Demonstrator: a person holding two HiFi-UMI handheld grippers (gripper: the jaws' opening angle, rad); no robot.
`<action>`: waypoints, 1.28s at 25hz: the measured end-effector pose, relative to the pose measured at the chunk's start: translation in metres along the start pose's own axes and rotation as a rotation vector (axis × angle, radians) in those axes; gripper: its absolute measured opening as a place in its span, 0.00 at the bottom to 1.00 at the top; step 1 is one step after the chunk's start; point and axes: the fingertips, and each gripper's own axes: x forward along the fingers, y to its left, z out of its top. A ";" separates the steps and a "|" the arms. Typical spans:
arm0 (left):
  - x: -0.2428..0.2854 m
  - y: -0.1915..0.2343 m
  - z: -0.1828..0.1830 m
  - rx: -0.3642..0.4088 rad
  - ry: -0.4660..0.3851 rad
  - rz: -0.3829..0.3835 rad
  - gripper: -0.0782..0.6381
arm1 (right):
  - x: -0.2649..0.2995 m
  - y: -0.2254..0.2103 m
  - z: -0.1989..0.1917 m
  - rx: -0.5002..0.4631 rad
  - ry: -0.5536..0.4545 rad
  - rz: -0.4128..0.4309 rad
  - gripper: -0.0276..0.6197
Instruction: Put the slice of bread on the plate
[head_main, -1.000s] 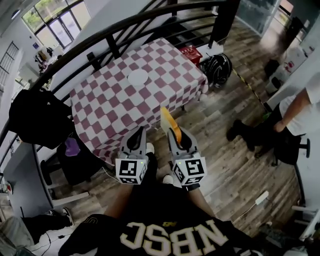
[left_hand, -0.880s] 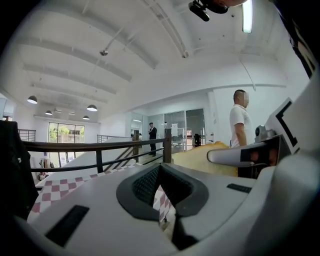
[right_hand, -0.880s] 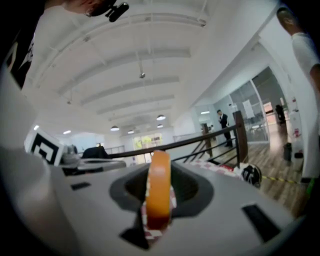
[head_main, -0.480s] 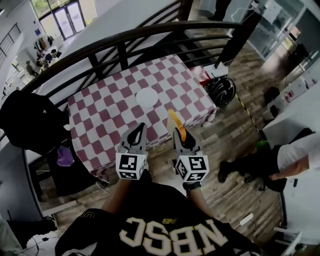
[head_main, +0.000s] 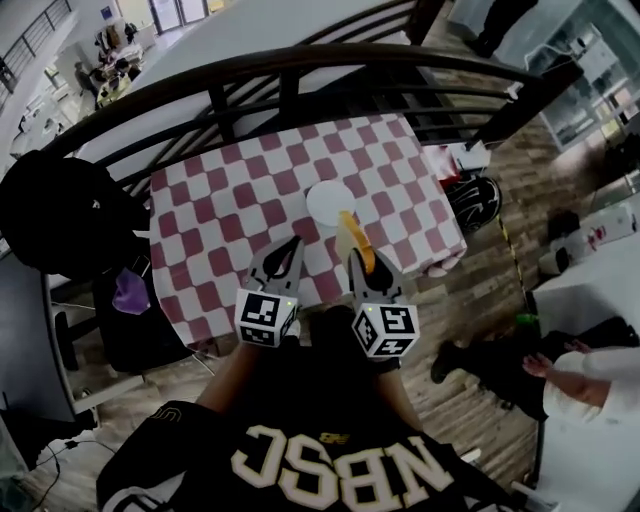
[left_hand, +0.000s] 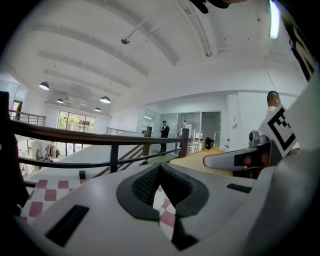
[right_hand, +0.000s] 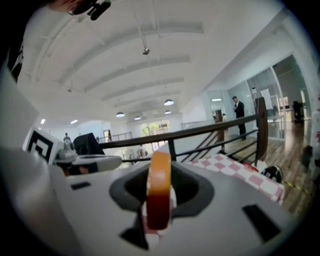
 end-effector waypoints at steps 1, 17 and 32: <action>0.002 0.003 -0.005 -0.006 0.018 0.005 0.13 | 0.006 0.001 -0.005 0.011 0.019 0.009 0.20; 0.091 0.048 -0.060 -0.114 0.155 0.135 0.13 | 0.130 -0.055 -0.046 0.083 0.230 0.139 0.20; 0.126 0.071 -0.115 -0.162 0.299 0.222 0.13 | 0.217 -0.068 -0.120 0.363 0.468 0.338 0.20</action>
